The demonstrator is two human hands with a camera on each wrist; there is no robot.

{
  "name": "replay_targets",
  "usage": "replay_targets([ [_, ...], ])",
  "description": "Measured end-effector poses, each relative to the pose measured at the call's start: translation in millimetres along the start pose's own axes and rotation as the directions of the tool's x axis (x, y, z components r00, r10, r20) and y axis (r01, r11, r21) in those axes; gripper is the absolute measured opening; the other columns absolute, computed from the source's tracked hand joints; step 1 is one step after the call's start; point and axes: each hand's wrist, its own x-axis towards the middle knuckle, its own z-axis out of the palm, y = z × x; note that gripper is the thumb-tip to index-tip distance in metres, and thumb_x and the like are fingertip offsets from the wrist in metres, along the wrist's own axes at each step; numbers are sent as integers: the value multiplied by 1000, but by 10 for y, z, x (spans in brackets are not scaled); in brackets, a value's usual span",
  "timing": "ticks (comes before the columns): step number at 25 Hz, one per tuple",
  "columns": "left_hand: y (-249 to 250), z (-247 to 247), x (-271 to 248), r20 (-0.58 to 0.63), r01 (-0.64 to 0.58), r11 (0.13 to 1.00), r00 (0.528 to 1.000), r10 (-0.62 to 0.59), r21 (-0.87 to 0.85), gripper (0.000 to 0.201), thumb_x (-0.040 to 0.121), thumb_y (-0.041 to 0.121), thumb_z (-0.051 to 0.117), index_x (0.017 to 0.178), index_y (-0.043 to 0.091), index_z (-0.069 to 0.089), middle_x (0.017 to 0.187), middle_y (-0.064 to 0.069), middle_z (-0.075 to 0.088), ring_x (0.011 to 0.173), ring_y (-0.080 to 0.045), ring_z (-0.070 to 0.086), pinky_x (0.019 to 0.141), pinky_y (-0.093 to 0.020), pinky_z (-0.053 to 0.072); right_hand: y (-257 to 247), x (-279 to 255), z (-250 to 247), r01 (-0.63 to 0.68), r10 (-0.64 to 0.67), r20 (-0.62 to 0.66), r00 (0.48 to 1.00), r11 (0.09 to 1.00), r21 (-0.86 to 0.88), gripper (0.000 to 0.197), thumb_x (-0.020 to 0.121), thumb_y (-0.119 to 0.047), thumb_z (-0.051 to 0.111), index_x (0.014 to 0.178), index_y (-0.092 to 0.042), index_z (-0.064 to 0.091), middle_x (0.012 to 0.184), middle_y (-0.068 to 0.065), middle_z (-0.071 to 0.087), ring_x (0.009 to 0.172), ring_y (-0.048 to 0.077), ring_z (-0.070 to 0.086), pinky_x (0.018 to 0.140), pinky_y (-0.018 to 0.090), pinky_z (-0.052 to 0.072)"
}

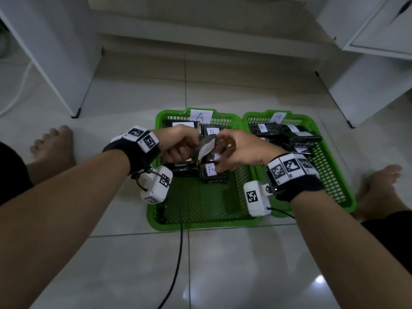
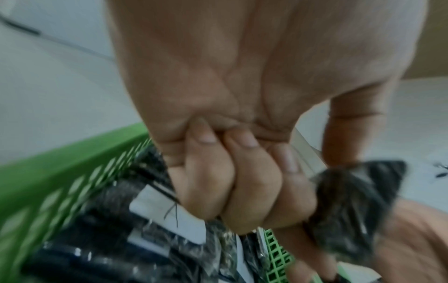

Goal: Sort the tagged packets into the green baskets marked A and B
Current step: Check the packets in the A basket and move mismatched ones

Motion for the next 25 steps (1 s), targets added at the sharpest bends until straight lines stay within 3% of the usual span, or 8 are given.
replay_targets([
  [4, -21, 47, 47, 38, -50, 992, 998, 55, -113, 46, 89, 28, 25, 87, -1, 61, 52, 6, 30, 35, -5, 21, 37, -13, 12, -42, 25, 147, 186, -135, -288, 948, 970, 155, 37, 75, -8, 88, 107, -14, 69, 93, 6, 74, 72, 17, 74, 59, 41, 63],
  [7, -16, 16, 78, -53, -94, 992, 995, 90, -79, 38, 99, 37, 35, 95, 6, 57, 56, 7, 30, 39, -6, 21, 36, -16, 14, 43, 72, 136, 139, -67, -364, 929, 975, 174, 32, 80, -16, 85, 105, -5, 69, 86, 13, 77, 66, 25, 73, 59, 42, 61],
  [11, 87, 29, 140, -226, -103, 987, 966, 129, 120, 28, 102, 37, 47, 90, 13, 54, 59, 4, 36, 43, -8, 27, 40, -18, 19, 119, 71, 15, 155, -248, -408, 879, 957, -247, 76, 68, -19, 92, 136, -24, 60, 130, -6, 64, 109, 12, 64, 90, 27, 50],
  [13, 155, 78, 131, -235, -97, 968, 960, 152, 232, 29, 103, 39, 47, 93, 13, 55, 62, 4, 42, 46, -10, 32, 44, -21, 23, 94, 91, 12, 219, -367, -353, 861, 893, -394, 75, 65, -22, 93, 134, -28, 64, 133, -8, 64, 121, 13, 57, 106, 35, 42],
  [15, 214, 154, 98, -253, -116, 936, 945, 207, 331, 37, 102, 47, 44, 92, 14, 58, 66, 4, 49, 50, -10, 40, 48, -22, 29, 118, 143, -3, 182, -365, -350, 863, 870, -459, 61, 66, -29, 93, 123, -26, 71, 122, -6, 70, 113, 16, 60, 101, 38, 45],
  [18, 199, 87, 56, -399, -126, 737, 774, 492, 664, 46, 98, 59, 42, 91, 20, 66, 81, 3, 62, 71, -13, 58, 65, -28, 44, 226, 178, -53, -1, -297, -430, 853, 822, -570, 54, 68, -39, 90, 116, -22, 72, 109, -2, 65, 107, 21, 56, 85, 32, 42],
  [20, 147, -88, -18, -423, -62, 604, 657, 624, 795, 29, 92, 48, 59, 84, 21, 67, 80, 6, 64, 74, -12, 61, 67, -29, 48, 279, 160, -87, -112, -227, -451, 863, 785, -609, 56, 69, -40, 89, 118, -20, 72, 105, -3, 55, 113, 23, 51, 88, 33, 40],
  [25, -123, -193, -158, -184, 86, 350, 948, 259, 933, 23, 69, 38, 86, 65, 20, 72, 62, 10, 68, 64, -3, 64, 59, -21, 42, 196, 258, 189, -97, -119, -299, 947, 780, -618, 62, 67, -34, 92, 124, -20, 71, 126, 2, 63, 121, 25, 55, 99, 37, 45],
])
